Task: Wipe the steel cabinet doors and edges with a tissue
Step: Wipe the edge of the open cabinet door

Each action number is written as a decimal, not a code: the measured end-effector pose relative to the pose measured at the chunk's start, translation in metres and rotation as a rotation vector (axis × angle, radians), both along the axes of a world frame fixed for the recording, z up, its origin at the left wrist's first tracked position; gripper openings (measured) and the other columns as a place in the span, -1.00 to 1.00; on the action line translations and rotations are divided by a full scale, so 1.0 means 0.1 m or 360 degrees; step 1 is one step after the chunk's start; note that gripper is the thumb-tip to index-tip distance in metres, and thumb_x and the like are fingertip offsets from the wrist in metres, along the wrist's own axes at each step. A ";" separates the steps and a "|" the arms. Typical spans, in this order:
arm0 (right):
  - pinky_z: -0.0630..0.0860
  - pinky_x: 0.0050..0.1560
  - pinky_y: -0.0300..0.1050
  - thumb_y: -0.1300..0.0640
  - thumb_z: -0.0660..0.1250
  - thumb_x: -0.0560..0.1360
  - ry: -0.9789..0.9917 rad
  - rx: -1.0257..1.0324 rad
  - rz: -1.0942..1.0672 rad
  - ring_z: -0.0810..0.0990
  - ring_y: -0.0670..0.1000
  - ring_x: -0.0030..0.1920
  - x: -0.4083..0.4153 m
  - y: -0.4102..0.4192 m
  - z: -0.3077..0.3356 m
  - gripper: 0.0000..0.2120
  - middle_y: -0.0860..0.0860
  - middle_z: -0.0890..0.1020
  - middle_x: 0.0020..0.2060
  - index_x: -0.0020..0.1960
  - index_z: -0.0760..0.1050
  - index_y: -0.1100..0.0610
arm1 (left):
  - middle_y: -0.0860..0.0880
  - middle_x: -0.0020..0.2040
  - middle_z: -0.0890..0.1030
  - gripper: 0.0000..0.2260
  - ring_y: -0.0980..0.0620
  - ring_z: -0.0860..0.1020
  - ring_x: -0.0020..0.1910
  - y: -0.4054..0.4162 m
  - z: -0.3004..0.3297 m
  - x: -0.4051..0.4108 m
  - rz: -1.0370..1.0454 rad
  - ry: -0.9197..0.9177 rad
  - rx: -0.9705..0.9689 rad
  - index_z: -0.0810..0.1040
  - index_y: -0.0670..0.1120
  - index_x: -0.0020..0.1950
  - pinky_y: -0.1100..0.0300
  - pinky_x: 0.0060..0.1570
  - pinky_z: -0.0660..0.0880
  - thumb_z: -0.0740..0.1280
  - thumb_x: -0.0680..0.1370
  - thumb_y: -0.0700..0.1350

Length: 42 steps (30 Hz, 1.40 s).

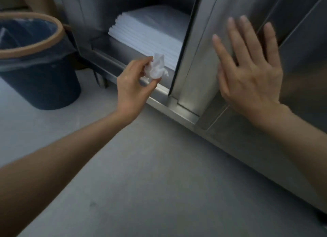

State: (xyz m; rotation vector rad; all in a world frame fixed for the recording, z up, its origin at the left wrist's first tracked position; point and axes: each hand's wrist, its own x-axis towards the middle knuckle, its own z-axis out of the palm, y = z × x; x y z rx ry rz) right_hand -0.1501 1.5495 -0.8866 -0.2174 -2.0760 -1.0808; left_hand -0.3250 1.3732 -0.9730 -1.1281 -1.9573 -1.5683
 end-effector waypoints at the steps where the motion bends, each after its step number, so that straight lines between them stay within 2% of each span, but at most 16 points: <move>1: 0.08 0.52 0.18 0.17 0.13 0.64 -0.0010 -0.0064 0.0041 0.29 0.20 0.51 0.01 -0.05 -0.01 -0.56 0.22 0.35 0.49 0.51 0.34 0.16 | -0.12 0.05 0.63 -0.64 0.02 0.60 -0.02 -0.06 -0.05 0.06 0.0015 -0.0039 -0.0045 0.59 -0.24 0.22 0.16 0.00 0.57 0.47 0.52 -0.05; 4: 0.12 0.50 0.22 0.22 0.18 0.60 -0.0125 -0.0351 0.0140 0.30 0.24 0.50 0.08 -0.28 -0.04 -0.54 0.26 0.35 0.47 0.49 0.36 0.21 | -0.14 0.06 0.63 -0.65 0.02 0.59 0.00 -0.24 -0.09 0.28 0.0001 -0.0120 -0.0173 0.59 -0.25 0.22 0.26 0.01 0.55 0.46 0.53 -0.07; 7: 0.14 0.51 0.20 0.20 0.18 0.61 -0.0256 -0.0616 0.0201 0.31 0.24 0.49 0.20 -0.60 -0.07 -0.57 0.28 0.36 0.46 0.46 0.39 0.25 | -0.15 0.06 0.62 -0.65 0.12 0.54 0.01 -0.40 0.08 0.45 -0.0004 -0.0145 -0.0260 0.59 -0.26 0.22 0.37 0.03 0.49 0.45 0.53 -0.07; 9: 0.17 0.50 0.20 0.20 0.18 0.62 -0.0315 -0.0761 0.0224 0.31 0.24 0.49 0.28 -0.79 -0.01 -0.59 0.28 0.37 0.45 0.45 0.41 0.26 | -0.13 0.06 0.62 -0.66 0.14 0.52 0.00 -0.51 0.24 0.51 0.0005 -0.0171 -0.0292 0.59 -0.25 0.21 0.27 0.01 0.53 0.46 0.52 -0.08; 11: 0.18 0.51 0.20 0.21 0.19 0.62 -0.0385 -0.0903 0.0231 0.31 0.24 0.50 0.38 -0.96 0.12 -0.58 0.28 0.37 0.45 0.45 0.40 0.26 | -0.13 0.06 0.62 -0.68 0.08 0.55 -0.01 -0.68 0.43 0.57 0.0009 -0.0209 -0.0338 0.60 -0.24 0.20 0.15 -0.03 0.55 0.48 0.51 -0.11; 15: 0.18 0.52 0.18 0.21 0.19 0.62 -0.0475 -0.1151 0.0208 0.31 0.24 0.49 0.50 -1.32 0.52 -0.58 0.28 0.37 0.46 0.46 0.38 0.28 | -0.07 0.05 0.61 -0.71 0.04 0.56 -0.04 -1.15 0.95 0.65 0.0019 -0.0335 -0.0420 0.62 -0.21 0.18 0.06 -0.06 0.56 0.47 0.51 -0.11; 19: 0.20 0.51 0.17 0.20 0.18 0.62 -0.0490 -0.1348 0.0216 0.31 0.23 0.49 0.45 -1.69 1.15 -0.58 0.28 0.37 0.46 0.46 0.39 0.28 | 0.07 0.05 0.53 -0.71 0.10 0.53 -0.04 -1.60 1.69 0.55 0.0131 -0.0464 -0.0446 0.61 -0.20 0.18 0.03 -0.05 0.57 0.48 0.51 -0.11; 23: 0.18 0.53 0.14 0.17 0.15 0.62 -0.0379 -0.1526 0.0195 0.29 0.22 0.50 0.22 -2.07 1.95 -0.57 0.26 0.35 0.47 0.46 0.38 0.29 | 0.00 0.06 0.58 -0.70 0.11 0.54 -0.02 -1.97 2.57 0.39 0.0265 -0.0579 -0.0450 0.62 -0.18 0.19 0.13 -0.03 0.55 0.51 0.49 -0.14; 27: 0.24 0.49 0.20 0.15 0.14 0.62 -0.0252 -0.1685 0.0209 0.29 0.20 0.51 -0.02 -2.44 2.84 -0.55 0.24 0.36 0.47 0.47 0.37 0.27 | 0.03 0.04 0.59 -0.69 0.10 0.54 -0.03 -2.28 3.50 0.25 0.0337 -0.0682 -0.0427 0.61 -0.13 0.20 0.09 0.00 0.56 0.51 0.48 -0.14; 29: 0.24 0.49 0.20 0.14 0.14 0.62 -0.0225 -0.1717 0.0217 0.29 0.19 0.51 -0.11 -2.58 3.28 -0.55 0.23 0.37 0.47 0.48 0.37 0.25 | 0.08 0.04 0.55 -0.67 0.17 0.51 -0.05 -2.40 3.95 0.20 0.0383 -0.0708 -0.0414 0.61 -0.14 0.21 0.18 -0.01 0.56 0.52 0.46 -0.18; 33: 0.24 0.49 0.17 0.11 0.14 0.63 -0.0161 -0.1717 0.0229 0.32 0.19 0.49 -0.29 -2.80 4.16 -0.56 0.22 0.38 0.46 0.45 0.39 0.24 | 0.05 0.07 0.52 -0.66 0.21 0.48 -0.05 -2.60 4.90 0.11 0.0387 -0.0695 -0.0415 0.60 -0.19 0.22 0.51 -0.08 0.44 0.51 0.45 -0.26; 35: 0.28 0.47 0.17 0.09 0.15 0.62 -0.0122 -0.1739 0.0251 0.34 0.18 0.48 -0.35 -2.87 4.54 -0.56 0.21 0.39 0.46 0.45 0.41 0.23 | 0.05 0.06 0.51 -0.67 0.22 0.45 -0.04 -2.68 5.29 0.08 0.0372 -0.0634 -0.0409 0.60 -0.21 0.20 0.58 -0.09 0.38 0.50 0.45 -0.29; 40: 0.31 0.42 -0.03 0.01 0.18 0.62 0.0018 -0.1894 0.0397 0.40 0.12 0.43 -0.43 -3.10 5.41 -0.55 0.16 0.44 0.43 0.43 0.44 0.21 | 0.08 0.04 0.54 -0.66 0.22 0.47 -0.03 -2.90 6.15 0.04 0.0414 -0.0511 -0.0316 0.62 -0.19 0.18 0.46 0.00 0.41 0.53 0.42 -0.26; 42: 0.29 0.40 -0.13 -0.04 0.16 0.62 0.0050 -0.1988 0.0458 0.39 0.06 0.43 -0.46 -3.19 5.74 -0.52 0.11 0.45 0.43 0.45 0.43 0.17 | 0.10 0.04 0.54 -0.66 0.20 0.49 -0.03 -2.99 6.48 0.06 0.0420 -0.0454 -0.0272 0.62 -0.16 0.17 0.31 0.02 0.49 0.54 0.42 -0.24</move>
